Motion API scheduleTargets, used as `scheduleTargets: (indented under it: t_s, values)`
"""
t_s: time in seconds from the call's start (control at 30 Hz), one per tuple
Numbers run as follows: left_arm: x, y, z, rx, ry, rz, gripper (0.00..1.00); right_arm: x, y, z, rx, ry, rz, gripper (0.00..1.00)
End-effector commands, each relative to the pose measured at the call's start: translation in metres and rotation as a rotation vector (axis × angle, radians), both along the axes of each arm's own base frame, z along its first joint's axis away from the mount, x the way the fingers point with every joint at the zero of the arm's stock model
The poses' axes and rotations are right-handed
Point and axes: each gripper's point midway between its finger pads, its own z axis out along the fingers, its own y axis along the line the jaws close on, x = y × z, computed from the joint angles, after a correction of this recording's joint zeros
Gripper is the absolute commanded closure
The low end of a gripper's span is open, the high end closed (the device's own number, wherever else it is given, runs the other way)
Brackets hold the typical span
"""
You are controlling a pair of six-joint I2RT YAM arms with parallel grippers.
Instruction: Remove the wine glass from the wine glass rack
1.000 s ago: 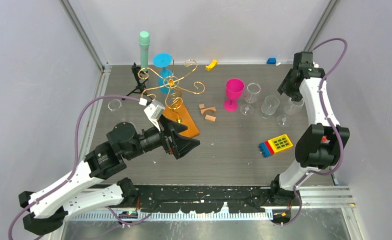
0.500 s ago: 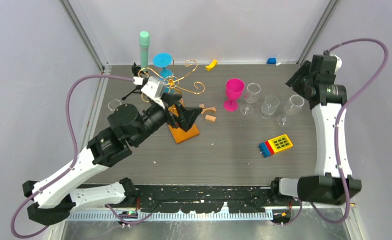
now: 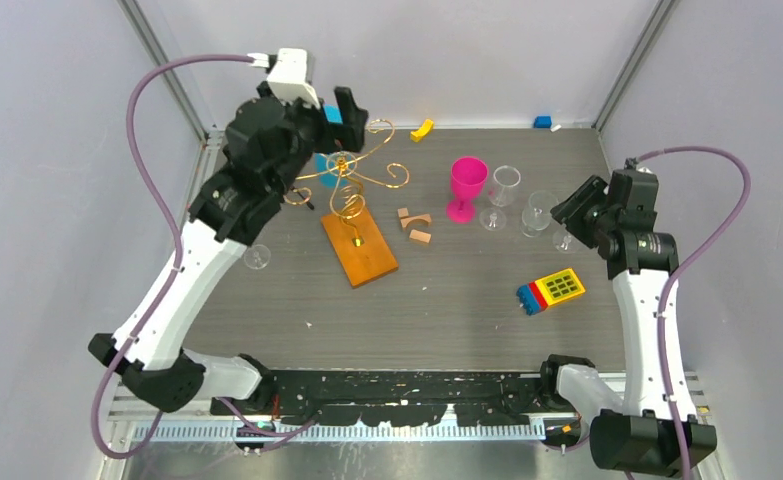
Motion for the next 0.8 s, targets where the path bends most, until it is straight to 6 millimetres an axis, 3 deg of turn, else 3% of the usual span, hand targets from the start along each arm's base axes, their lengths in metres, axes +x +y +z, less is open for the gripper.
scheduleTargets:
  t_s: [0.0, 0.13, 0.3, 0.57, 0.77]
  values:
    - [0.011, 0.029, 0.004, -0.087, 0.103, 0.029, 0.02, -0.012, 0.013, 0.011, 0.047, -0.085, 0.027, 0.50]
    - [0.037, 0.069, 0.001, -0.166, 0.180, 0.108, 0.01, -0.023, 0.027, 0.003, 0.117, -0.101, 0.057, 0.52]
    - [0.069, 0.085, -0.023, -0.217, 0.316, 0.118, 0.09, -0.035, 0.038, -0.001, 0.160, -0.133, 0.089, 0.59]
    - [0.107, 0.077, -0.056, -0.337, 0.424, 0.078, 0.12, -0.038, 0.044, -0.010, 0.204, -0.167, 0.085, 0.61]
    - [0.122, 0.077, -0.093, -0.275, 0.472, 0.086, 0.13, -0.038, 0.043, -0.015, 0.194, -0.154, 0.090, 0.62]
